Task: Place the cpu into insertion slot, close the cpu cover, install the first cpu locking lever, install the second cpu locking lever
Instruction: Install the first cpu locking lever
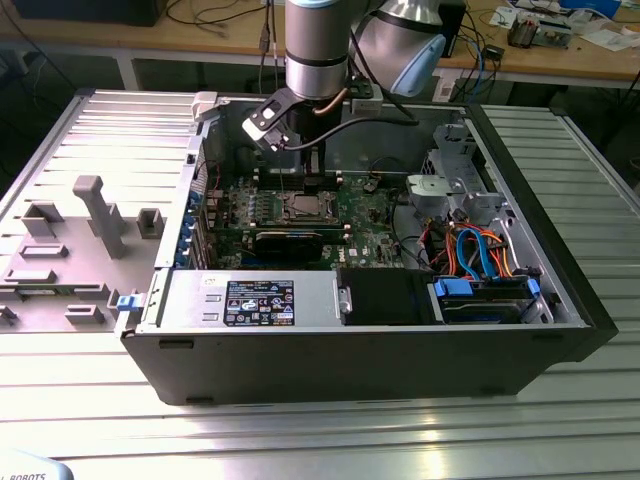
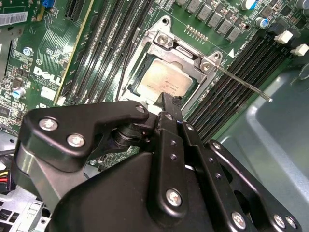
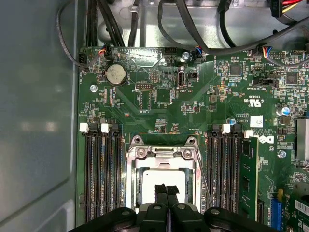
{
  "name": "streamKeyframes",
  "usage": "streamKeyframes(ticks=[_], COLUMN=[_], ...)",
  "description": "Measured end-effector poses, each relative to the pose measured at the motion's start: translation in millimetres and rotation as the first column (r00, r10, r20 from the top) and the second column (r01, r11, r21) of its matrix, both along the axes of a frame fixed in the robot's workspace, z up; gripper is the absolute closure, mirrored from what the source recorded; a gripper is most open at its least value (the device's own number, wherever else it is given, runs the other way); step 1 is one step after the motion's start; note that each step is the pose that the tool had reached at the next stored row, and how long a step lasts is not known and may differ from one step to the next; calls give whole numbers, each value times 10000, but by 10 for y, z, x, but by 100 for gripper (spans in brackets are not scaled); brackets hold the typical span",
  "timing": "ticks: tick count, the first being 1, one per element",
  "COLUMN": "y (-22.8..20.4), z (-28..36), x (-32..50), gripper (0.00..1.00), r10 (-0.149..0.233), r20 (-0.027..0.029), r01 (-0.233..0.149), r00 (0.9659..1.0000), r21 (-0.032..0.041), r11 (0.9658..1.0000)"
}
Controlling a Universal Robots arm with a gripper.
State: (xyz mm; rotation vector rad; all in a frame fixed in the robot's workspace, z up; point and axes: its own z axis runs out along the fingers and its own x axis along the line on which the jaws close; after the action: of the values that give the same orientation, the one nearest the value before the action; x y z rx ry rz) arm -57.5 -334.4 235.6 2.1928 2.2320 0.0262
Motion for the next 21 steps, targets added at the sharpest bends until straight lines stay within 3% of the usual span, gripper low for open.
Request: streamKeyframes(ticks=[8,12,17,19,21], y=[0,0,0,0,0], z=[1,47,215,331,366], x=[-3,-3,-3,-3,-3], gripper=[89,89,89,89,89], r10=[0,-1,0,0,55], r20=[0,0,1,1,1], r01=[0,1,0,0,-55], r00=[10000,10000,10000,10000,10000], r21=[-1,-1,-9,-9,-23], r11=[10000,10000,10000,10000,10000])
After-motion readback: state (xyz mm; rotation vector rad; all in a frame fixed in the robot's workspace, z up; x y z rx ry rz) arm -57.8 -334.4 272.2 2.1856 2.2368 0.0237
